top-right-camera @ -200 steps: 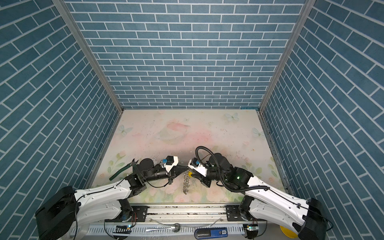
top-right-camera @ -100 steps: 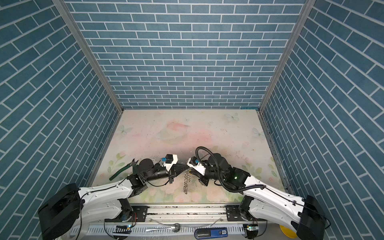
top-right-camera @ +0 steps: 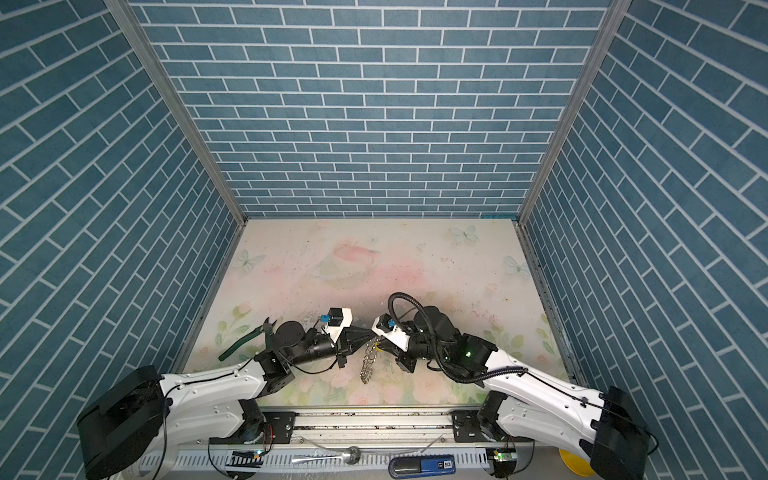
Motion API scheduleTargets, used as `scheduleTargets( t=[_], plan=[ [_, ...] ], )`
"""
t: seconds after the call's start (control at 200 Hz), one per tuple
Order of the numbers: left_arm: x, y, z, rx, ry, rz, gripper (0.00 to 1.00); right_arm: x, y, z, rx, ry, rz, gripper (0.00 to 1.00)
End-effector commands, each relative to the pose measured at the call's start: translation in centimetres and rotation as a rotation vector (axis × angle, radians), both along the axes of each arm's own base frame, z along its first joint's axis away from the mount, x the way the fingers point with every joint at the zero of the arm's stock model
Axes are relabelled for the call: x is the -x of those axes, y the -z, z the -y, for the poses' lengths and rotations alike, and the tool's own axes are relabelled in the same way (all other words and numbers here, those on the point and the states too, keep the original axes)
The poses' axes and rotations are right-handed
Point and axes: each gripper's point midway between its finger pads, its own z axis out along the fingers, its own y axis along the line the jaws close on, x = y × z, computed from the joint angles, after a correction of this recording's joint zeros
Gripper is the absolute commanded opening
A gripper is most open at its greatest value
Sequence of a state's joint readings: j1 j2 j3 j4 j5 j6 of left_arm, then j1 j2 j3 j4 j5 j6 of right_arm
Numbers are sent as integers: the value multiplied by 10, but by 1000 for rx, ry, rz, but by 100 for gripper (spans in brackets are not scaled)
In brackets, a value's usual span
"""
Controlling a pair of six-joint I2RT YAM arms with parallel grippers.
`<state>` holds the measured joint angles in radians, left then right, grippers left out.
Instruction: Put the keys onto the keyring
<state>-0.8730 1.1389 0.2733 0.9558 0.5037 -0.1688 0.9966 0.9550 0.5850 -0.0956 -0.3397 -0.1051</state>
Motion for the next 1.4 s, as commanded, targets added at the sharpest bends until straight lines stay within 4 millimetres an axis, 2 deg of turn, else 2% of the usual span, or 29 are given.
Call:
scheduleTargets(
  t=[0.0,0.19,0.34,0.465,0.57,0.635,0.675,0.74,0.81,0.95,1.095,1.395],
  plan=[
    [4,-38,0,119,24,79,0,6,-4,-3,7,-34,-19,0],
    [7,-29,1,59,43,87,0,-18,-4,17,45,122,60,0],
    [-5,-16,0,-45,-26,80,0,-32,-3,31,76,221,95,0],
    [-17,-14,-5,-84,-102,83,0,-39,-2,35,60,277,113,16],
    [-30,-15,-10,-99,-180,57,0,-38,-3,32,17,295,74,24],
    [-45,-15,-17,-113,-273,25,0,-39,-5,29,-20,322,29,28],
    [-55,-12,-23,-131,-343,-4,0,-41,-7,26,-49,347,-7,36],
    [-72,-8,-34,-163,-457,-48,0,-48,-8,22,-92,413,-76,55],
    [-82,-5,-43,-187,-541,-76,0,-57,-7,20,-123,501,-152,61],
    [-91,-1,-49,-198,-599,-85,0,-58,-5,4,-177,515,-241,61],
    [-93,2,-46,-210,-599,-107,0,-62,6,-5,-162,519,-251,61],
    [-98,7,-48,-202,-634,-157,0,-69,21,-45,-193,480,-258,56]
  ],
)
